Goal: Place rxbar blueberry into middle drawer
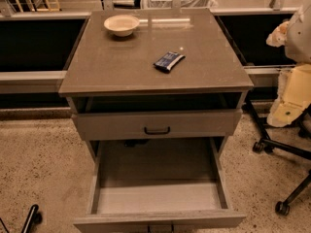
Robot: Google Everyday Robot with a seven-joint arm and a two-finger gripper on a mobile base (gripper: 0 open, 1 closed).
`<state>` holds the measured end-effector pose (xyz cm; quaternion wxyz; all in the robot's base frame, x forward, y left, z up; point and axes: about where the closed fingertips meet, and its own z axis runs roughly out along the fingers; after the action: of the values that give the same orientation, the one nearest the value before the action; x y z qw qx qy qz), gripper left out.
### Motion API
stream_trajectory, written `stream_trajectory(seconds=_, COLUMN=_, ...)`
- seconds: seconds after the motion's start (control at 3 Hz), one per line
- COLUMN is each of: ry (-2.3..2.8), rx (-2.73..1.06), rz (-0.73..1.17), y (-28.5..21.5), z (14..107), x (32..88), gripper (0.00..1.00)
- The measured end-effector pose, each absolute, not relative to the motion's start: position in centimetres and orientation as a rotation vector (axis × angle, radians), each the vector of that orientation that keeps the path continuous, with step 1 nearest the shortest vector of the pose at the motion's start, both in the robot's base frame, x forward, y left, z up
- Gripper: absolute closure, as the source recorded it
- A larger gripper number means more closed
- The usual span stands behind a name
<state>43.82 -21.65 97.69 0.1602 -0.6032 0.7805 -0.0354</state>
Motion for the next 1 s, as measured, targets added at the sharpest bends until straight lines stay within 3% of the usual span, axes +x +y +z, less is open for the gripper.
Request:
stream_trajectory(seconds=0.67, ry=2.182, rx=-1.675, rz=-0.060, y=-20.9, z=98.0, x=46.7, gripper=0.00)
stream_trajectory(seconds=1.0, ry=1.987, rx=-1.528, rz=0.152, y=-15.5, z=96.5, x=57.5, gripper=0.00)
